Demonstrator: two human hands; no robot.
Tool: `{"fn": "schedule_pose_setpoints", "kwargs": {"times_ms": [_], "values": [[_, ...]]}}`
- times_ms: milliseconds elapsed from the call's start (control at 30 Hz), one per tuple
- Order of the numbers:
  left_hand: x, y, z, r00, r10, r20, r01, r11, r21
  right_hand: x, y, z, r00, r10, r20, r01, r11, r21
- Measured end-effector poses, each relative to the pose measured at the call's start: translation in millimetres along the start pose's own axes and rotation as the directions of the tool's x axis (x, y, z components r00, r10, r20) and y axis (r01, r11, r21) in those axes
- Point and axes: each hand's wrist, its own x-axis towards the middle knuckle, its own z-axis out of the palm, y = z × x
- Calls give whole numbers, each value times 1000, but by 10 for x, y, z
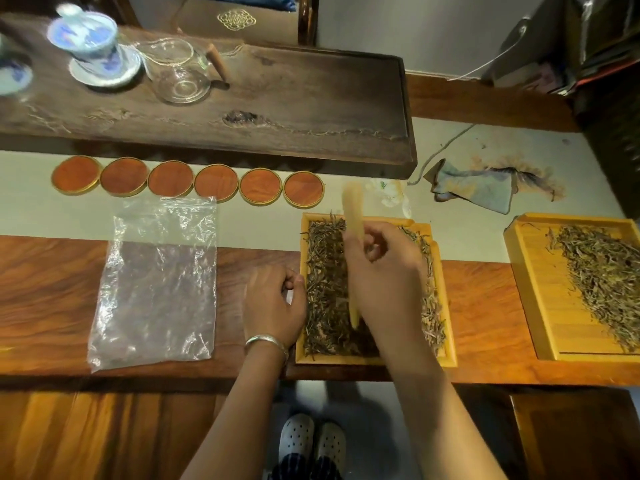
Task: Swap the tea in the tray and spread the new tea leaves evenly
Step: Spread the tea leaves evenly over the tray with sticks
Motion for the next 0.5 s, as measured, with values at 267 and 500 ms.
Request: {"fn": "schedule_pose_setpoints", "kwargs": {"times_ms": [267,500], "values": [[2,16,-28,998,-44,43,44,999,-4,1188,-248,698,996,-86,-8,85,992,-89],[12,11,-33,998,-38,49,38,999,0,1815,-47,1015,1000,6,-24,-11,976,-218]]}}
